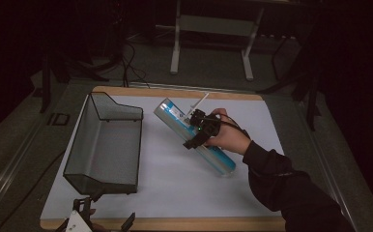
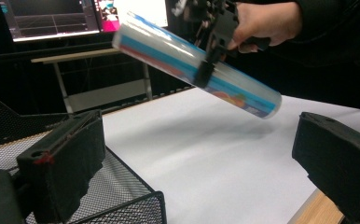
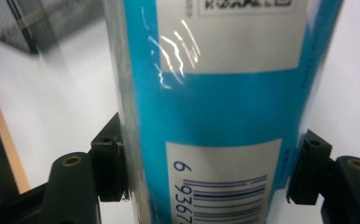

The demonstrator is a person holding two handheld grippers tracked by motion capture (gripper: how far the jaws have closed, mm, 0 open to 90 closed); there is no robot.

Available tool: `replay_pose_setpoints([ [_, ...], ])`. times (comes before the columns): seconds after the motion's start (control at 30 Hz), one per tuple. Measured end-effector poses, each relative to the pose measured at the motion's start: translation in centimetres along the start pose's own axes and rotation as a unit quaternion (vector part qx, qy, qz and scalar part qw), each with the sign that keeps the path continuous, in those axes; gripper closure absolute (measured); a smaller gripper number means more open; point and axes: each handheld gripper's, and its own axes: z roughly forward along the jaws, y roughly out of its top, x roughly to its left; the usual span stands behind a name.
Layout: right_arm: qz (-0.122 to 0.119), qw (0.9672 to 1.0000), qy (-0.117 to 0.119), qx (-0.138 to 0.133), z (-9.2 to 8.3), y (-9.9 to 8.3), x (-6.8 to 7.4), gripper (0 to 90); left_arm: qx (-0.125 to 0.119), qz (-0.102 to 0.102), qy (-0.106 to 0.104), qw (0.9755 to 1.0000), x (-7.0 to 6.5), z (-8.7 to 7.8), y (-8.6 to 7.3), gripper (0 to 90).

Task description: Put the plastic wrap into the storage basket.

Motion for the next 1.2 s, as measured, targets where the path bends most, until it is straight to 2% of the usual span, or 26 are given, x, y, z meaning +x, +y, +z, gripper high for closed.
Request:
replay_pose_setpoints([
  [0.17,0.013,0.9994,-0.003,-0.03,-0.5,1.5,0.6,31.8,-0.001,0.0,0.0,1.0,0.0,0.0,0.0,3.5],
  [0.33,0.026,0.9985,0.004,-0.047,-0.7,3.0,1.4,31.8,0.001,0.001,0.001,1.0,0.0,0.0,0.0,3.5],
  [0.37,0.03,0.9975,0.005,-0.064,-0.9,4.1,1.9,31.8,0.001,0.001,0.001,1.0,0.0,0.0,0.0,3.5],
  [0.47,0.044,0.9952,0.01,-0.087,-1.1,5.1,2.4,31.8,0.0,0.0,-0.001,1.0,0.0,-0.1,0.0,3.5],
  [0.5,0.044,0.9952,0.01,-0.087,-1.1,5.1,2.4,31.8,0.0,0.0,-0.001,1.0,0.0,-0.1,0.0,3.5],
  [0.6,0.055,0.992,0.008,-0.114,-1.6,6.7,3.2,31.8,0.002,0.001,-0.002,1.0,0.0,0.0,0.0,3.5],
  [0.67,0.071,0.9885,0.013,-0.133,-1.9,7.4,3.5,31.8,0.006,0.004,-0.003,1.0,-0.1,0.0,0.0,3.5],
  [0.7,0.071,0.9885,0.013,-0.133,-1.9,7.4,3.5,31.8,0.006,0.004,-0.003,1.0,-0.1,0.0,0.0,3.5],
  [0.73,0.079,0.987,0.015,-0.139,-2.0,7.9,3.6,31.8,0.011,0.011,0.0,0.9999,-0.1,0.1,-0.1,3.5],
  [0.77,0.088,0.9841,0.014,-0.154,-2.1,8.5,3.8,31.8,0.011,0.013,0.0,0.9999,-0.2,0.1,-0.1,3.5],
  [0.8,0.091,0.9829,0.013,-0.16,-2.2,8.8,3.8,31.8,0.009,0.013,-0.003,0.9999,-0.2,0.0,-0.1,3.5],
  [0.83,0.091,0.9829,0.013,-0.16,-2.2,8.8,3.8,31.8,0.009,0.013,-0.003,0.9999,-0.2,0.0,-0.1,3.5],
  [0.9,0.103,0.9798,0.014,-0.171,-2.2,9.7,4.2,31.8,0.007,0.011,-0.002,0.9999,-0.2,0.0,-0.1,3.5],
  [0.93,0.103,0.9798,0.014,-0.171,-2.2,9.7,4.2,31.8,0.008,0.012,-0.001,0.9999,-0.1,0.0,-0.1,3.5],
  [1.0,0.112,0.977,0.015,-0.181,-1.8,10.5,4.8,31.8,0.013,0.016,0.001,0.9998,-0.2,0.1,-0.1,3.5],
  [1.07,0.117,0.9761,0.019,-0.182,-1.7,10.9,4.9,31.8,0.015,0.019,0.001,0.9997,-0.2,0.1,-0.1,3.6],
  [1.17,0.136,0.97,0.024,-0.2,-1.2,12.1,5.8,31.8,0.019,0.027,0.003,0.9994,-0.4,0.1,-0.1,3.5],
  [1.2,0.136,0.97,0.024,-0.2,-1.2,12.1,5.8,31.8,0.019,0.027,0.003,0.9994,-0.4,0.1,-0.1,3.5],
])
